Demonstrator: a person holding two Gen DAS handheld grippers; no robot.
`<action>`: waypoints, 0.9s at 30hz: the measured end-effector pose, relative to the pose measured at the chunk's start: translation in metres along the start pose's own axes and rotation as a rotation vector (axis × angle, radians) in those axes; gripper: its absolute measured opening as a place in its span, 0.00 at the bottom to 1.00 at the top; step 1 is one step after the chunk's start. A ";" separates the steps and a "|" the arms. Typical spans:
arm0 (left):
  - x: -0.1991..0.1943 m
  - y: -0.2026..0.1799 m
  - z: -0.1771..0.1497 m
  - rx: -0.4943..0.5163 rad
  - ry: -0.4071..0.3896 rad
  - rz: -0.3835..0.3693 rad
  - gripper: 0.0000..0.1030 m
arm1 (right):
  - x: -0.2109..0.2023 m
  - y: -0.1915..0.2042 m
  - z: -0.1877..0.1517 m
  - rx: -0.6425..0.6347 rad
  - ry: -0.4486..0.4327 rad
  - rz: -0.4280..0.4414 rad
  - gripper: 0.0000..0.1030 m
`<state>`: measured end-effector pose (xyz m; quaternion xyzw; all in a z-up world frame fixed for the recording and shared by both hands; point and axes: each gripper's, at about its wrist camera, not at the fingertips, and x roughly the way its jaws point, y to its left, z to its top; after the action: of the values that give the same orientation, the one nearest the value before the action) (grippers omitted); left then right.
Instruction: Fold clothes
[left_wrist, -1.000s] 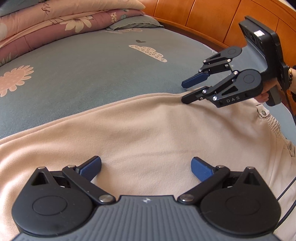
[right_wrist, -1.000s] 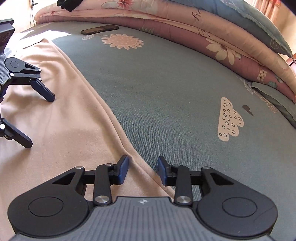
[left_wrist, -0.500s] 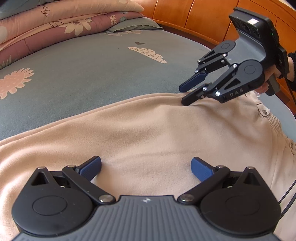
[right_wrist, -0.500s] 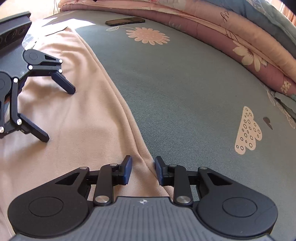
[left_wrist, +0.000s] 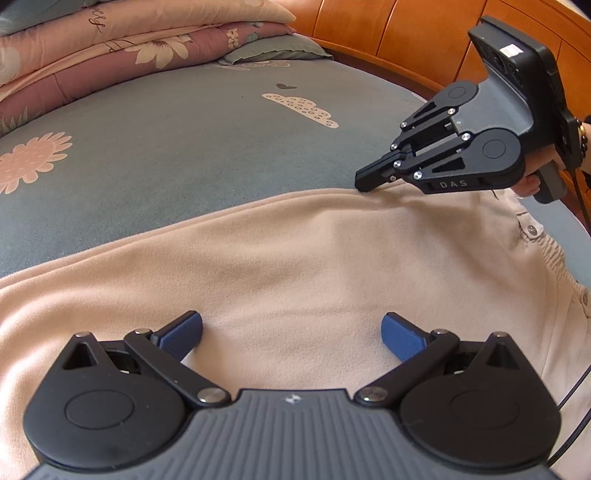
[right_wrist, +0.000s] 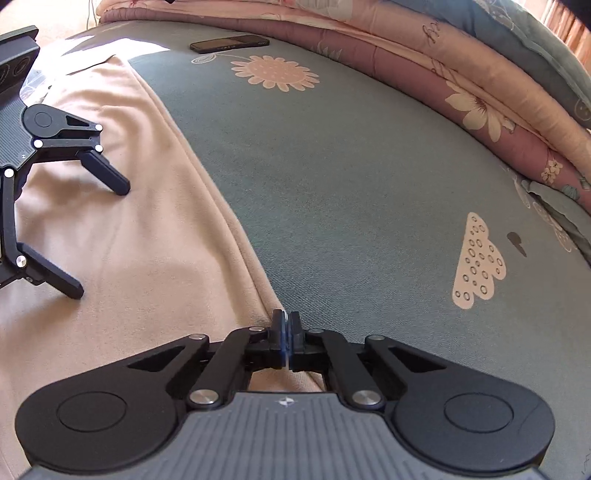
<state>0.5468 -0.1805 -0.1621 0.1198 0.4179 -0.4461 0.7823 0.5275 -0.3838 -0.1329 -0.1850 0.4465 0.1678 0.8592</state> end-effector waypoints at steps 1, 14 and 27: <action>-0.001 0.002 0.002 -0.028 0.002 -0.009 0.99 | 0.001 -0.004 0.000 0.033 -0.010 -0.044 0.00; 0.001 -0.052 0.042 0.067 -0.059 -0.179 0.99 | -0.070 -0.025 -0.080 0.567 -0.031 -0.094 0.09; 0.080 -0.094 0.080 0.149 0.024 -0.209 0.99 | -0.075 -0.037 -0.114 0.726 -0.112 -0.240 0.28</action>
<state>0.5356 -0.3271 -0.1557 0.1388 0.4033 -0.5535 0.7154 0.4230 -0.4787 -0.1257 0.0899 0.4046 -0.0930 0.9053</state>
